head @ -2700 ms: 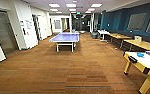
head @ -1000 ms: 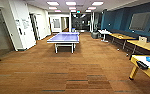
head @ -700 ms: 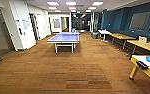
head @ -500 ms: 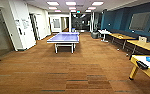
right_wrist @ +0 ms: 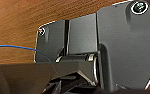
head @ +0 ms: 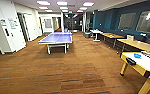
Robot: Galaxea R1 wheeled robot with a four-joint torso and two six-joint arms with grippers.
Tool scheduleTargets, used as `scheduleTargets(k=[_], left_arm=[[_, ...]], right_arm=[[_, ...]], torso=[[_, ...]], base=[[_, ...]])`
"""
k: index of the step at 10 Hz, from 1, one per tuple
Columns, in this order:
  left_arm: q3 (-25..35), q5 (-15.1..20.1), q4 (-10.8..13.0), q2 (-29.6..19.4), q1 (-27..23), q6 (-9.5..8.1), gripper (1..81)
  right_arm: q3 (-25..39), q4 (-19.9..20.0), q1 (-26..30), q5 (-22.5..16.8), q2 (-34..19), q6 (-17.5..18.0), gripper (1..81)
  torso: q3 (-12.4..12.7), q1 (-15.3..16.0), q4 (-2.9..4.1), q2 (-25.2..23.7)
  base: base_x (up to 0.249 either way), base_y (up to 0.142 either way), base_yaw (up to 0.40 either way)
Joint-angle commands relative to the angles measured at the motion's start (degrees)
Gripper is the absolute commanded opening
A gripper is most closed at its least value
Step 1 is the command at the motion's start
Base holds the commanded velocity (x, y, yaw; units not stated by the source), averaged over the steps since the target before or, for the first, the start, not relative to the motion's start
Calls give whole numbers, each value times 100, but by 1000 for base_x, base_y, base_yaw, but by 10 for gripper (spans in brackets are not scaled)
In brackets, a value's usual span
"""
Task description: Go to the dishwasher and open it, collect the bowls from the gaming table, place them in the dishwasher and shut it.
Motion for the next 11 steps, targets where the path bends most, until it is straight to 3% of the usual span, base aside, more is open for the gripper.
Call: scheduleTargets(k=[1, 11], left_arm=[[62, 372, 378, 23, -168, -295, 811], [62, 372, 378, 6, -168, -295, 811]], right_arm=[[46, -50, 283, -258, 20, -28, 811], [46, -41, 248, -258, 20, -28, 811]], torso=[[-2, 0, 0, 0], [-2, -2, 0, 0]], base=[[0, 0, -347], [0, 0, -372]])
